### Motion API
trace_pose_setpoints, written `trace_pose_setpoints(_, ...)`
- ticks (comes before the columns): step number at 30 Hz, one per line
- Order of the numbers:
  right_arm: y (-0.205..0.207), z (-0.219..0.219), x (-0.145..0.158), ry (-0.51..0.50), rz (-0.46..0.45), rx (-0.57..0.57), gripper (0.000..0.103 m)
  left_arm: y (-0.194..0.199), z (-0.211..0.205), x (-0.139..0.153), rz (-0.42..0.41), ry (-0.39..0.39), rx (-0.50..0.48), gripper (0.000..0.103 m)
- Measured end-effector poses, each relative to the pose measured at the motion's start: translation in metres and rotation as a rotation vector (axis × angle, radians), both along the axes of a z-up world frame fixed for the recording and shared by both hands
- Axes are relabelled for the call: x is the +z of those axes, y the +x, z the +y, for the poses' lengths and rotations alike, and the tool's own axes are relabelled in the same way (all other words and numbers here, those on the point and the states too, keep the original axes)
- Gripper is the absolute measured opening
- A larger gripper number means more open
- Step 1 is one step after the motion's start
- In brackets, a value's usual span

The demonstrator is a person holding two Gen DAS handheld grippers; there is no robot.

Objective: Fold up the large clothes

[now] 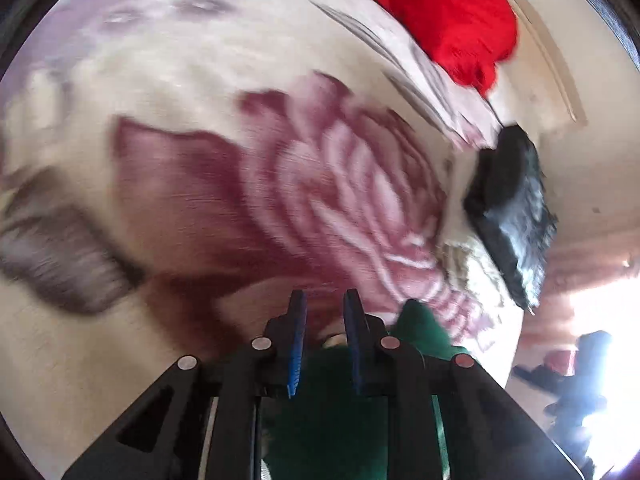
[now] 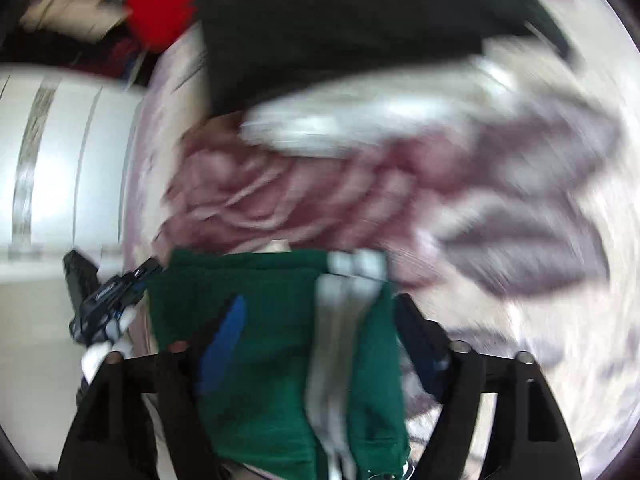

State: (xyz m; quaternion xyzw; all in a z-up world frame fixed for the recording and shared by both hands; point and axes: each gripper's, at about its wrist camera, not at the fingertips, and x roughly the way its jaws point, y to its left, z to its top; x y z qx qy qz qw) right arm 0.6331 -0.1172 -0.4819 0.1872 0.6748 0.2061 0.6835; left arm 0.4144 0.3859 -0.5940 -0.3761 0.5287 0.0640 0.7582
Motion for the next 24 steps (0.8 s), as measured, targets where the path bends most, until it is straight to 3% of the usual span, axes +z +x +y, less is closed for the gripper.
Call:
trace_pose_setpoints(1, 0.009, 0.025, 0.009, 0.002, -0.022, 0.086, 0.085, -0.008, 0.003, 0.002, 0.004, 0.02, 0.014, 0.03)
trace_pose_setpoints(2, 0.016, 0.049, 0.014, 0.005, -0.039, 0.167, 0.085, -0.019, 0.006, 0.005, 0.004, 0.044, 0.027, 0.057)
trace_pose_setpoints(4, 0.03, 0.116, 0.018, 0.013, -0.066, 0.377, 0.086, -0.038, 0.01, 0.007, 0.006, 0.099, 0.057, 0.091)
trace_pose_setpoints(7, 0.036, 0.222, -0.005, -0.024, -0.064, 0.691, 0.087, -0.064, 0.015, 0.001, 0.021, 0.201, 0.082, 0.091)
trace_pose_setpoints(9, 0.031, 0.27, -0.03, -0.095, -0.024, 0.817, 0.087, -0.079, 0.017, -0.007, 0.051, 0.242, 0.087, 0.091)
trace_pose_setpoints(11, 0.014, 0.309, -0.054, -0.187, 0.003, 0.985, 0.086, -0.098, 0.019, -0.022, 0.066, 0.205, 0.097, 0.091)
trace_pose_setpoints(13, 0.007, 0.325, -0.06, -0.15, 0.025, 1.045, 0.073, -0.115, 0.018, -0.034, 0.073, 0.169, 0.096, 0.091)
trace_pose_setpoints(14, 0.012, 0.325, -0.067, -0.111, 0.129, 1.003, 0.055, -0.124, 0.017, -0.039, 0.078, 0.16, 0.089, 0.091)
trace_pose_setpoints(15, 0.021, 0.319, -0.077, -0.067, 0.255, 0.901, 0.045, -0.13, 0.015, -0.041, 0.082, 0.158, 0.082, 0.091)
trace_pose_setpoints(19, 0.038, 0.255, -0.115, 0.1, 0.646, 0.388, 0.039, -0.156, 0.015, -0.053, 0.097, 0.104, 0.093, 0.091)
trace_pose_setpoints(21, 0.037, 0.226, -0.122, 0.177, 0.699, 0.236, 0.039, -0.167, 0.018, -0.056, 0.106, 0.082, 0.109, 0.091)
trace_pose_setpoints(23, 0.042, 0.217, -0.114, 0.166, 0.648, 0.237, 0.043, -0.174, 0.023, -0.053, 0.104, 0.09, 0.117, 0.091)
trace_pose_setpoints(24, 0.047, 0.223, -0.104, 0.134, 0.617, 0.275, 0.052, -0.178, 0.026, -0.051, 0.103, 0.099, 0.124, 0.091)
